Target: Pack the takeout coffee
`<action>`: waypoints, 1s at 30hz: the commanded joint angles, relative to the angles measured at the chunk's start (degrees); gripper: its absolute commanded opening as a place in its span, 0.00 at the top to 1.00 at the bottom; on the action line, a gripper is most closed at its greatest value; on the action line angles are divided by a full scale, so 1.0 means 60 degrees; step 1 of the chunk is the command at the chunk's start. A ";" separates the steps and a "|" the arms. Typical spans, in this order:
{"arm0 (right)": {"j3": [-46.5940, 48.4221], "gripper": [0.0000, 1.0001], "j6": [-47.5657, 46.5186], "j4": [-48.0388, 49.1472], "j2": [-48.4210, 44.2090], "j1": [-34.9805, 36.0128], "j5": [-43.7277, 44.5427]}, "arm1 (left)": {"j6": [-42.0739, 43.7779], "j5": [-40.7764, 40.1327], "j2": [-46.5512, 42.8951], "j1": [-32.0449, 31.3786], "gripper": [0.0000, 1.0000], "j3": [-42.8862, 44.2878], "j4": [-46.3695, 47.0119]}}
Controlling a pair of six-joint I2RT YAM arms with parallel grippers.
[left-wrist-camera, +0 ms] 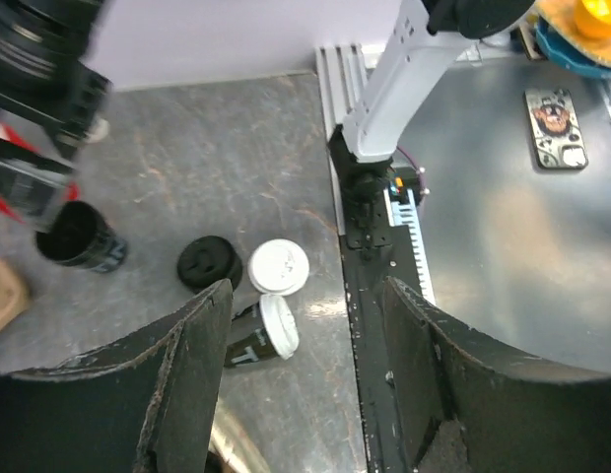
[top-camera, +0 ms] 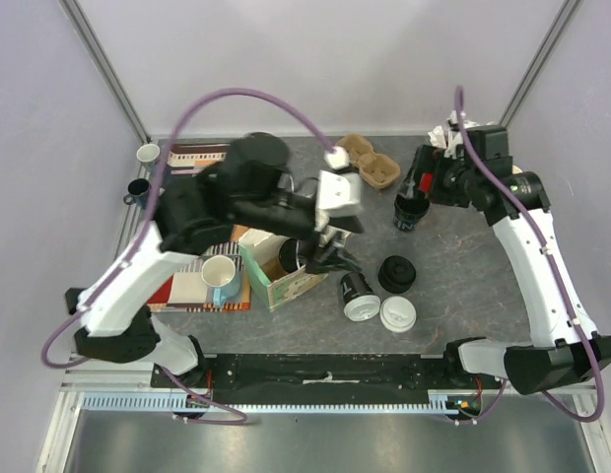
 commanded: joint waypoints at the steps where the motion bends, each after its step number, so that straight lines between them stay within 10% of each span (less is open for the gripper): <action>1: 0.0649 0.04 0.0394 -0.0705 0.0249 -0.1405 0.0572 | 0.0030 -0.0457 0.1291 -0.0949 0.31 0.0457 -0.0142; 15: 0.0314 0.04 -0.0865 -0.0895 -0.0541 -0.2198 0.0733 | 0.0102 -0.4922 0.3783 -0.3002 0.27 -0.1402 0.0415; 30: -0.0229 0.04 -0.1643 -0.0866 -0.1084 -0.2477 0.0557 | 0.0498 -0.6859 0.5088 -0.3046 0.23 -0.3513 0.1162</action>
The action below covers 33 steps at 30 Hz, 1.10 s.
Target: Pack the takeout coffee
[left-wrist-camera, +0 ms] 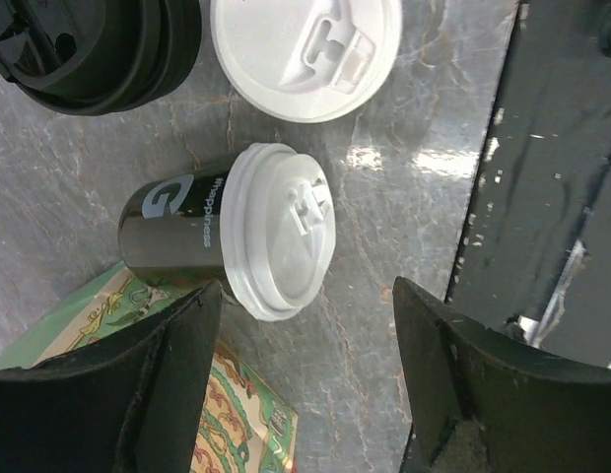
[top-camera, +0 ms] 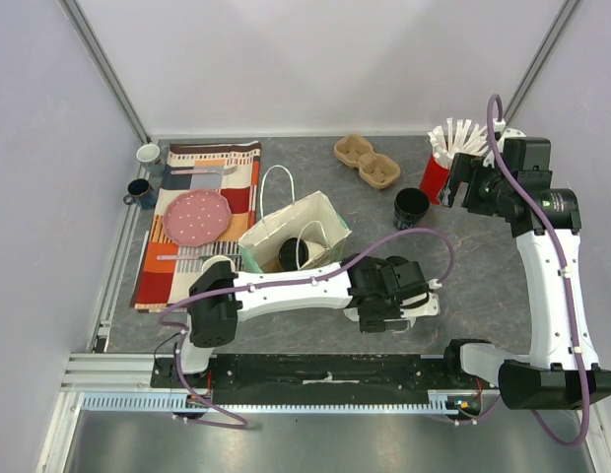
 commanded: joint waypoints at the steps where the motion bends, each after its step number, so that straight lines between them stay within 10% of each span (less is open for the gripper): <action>1: -0.0116 0.04 -0.0291 0.0008 -0.0239 -0.0032 -0.0098 | 0.0487 -0.0768 0.0291 0.0036 0.23 0.0024 0.0561; 20: -0.0321 0.04 -0.0467 0.0228 -0.0297 -0.0018 -0.0757 | 0.0766 -0.0680 0.0819 0.0607 0.42 -0.0370 0.0853; 33: -0.0307 0.04 -0.0467 0.0213 -0.0371 -0.0018 -0.1065 | 0.0605 0.0153 0.0380 0.0695 0.96 -0.0211 0.0460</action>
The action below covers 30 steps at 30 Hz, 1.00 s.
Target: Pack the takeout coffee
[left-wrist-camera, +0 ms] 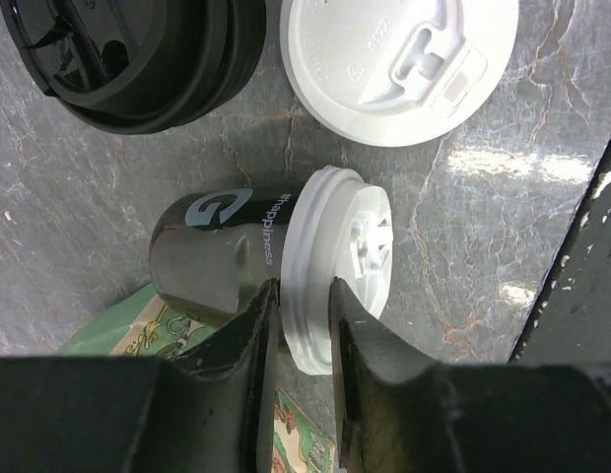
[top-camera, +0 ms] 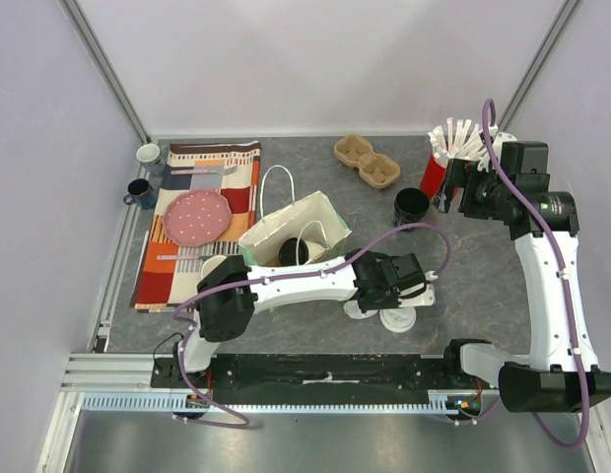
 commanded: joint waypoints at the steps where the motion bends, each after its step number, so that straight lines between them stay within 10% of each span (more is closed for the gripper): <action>1: 0.0137 0.04 -0.0114 0.0206 -0.0236 -0.0032 -0.0249 | -0.0040 0.0944 -0.0433 0.0123 0.98 0.0172 -0.0550; 21: 0.5322 0.04 0.0633 -0.0381 0.1536 -0.0252 -0.2062 | -0.1402 0.5486 -0.2439 0.2698 0.98 0.4639 -0.2251; 30: 0.5238 0.08 0.3438 0.3351 0.1668 -0.0237 -0.5184 | -0.2486 0.6425 -0.3522 0.4283 0.98 0.6310 -0.1050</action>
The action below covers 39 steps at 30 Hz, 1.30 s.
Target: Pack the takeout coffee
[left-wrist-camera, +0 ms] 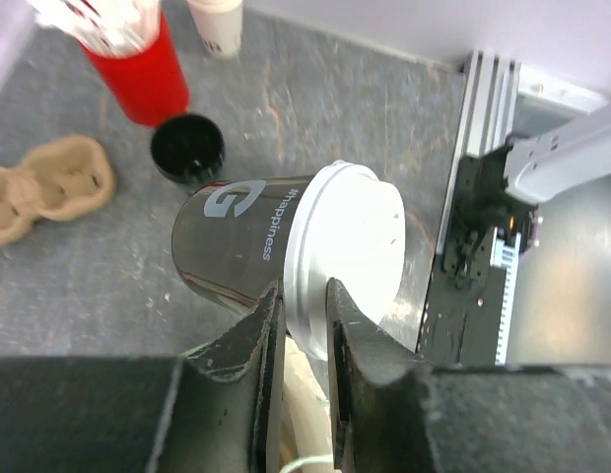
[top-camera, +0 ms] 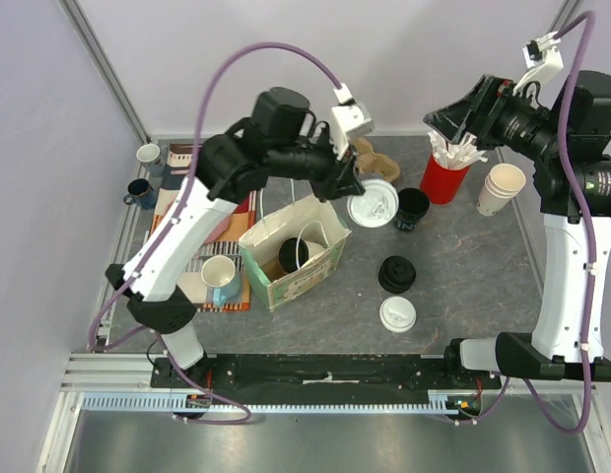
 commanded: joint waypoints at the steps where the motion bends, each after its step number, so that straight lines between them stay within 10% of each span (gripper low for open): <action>1: -0.0551 0.09 0.2322 0.3380 0.0022 -0.0048 -0.1797 | -0.0891 0.0615 -0.1017 0.0265 0.98 0.0711 0.0859; 17: -0.0321 0.14 0.3058 0.4298 0.1603 0.0918 -0.1946 | -0.0555 0.1463 -0.4343 0.3795 0.98 -0.3022 -0.0911; 39: -0.0319 0.13 0.2692 0.4298 0.1868 0.1431 -0.1961 | 0.1290 0.3410 -0.3305 0.4879 0.98 -0.5045 -0.2993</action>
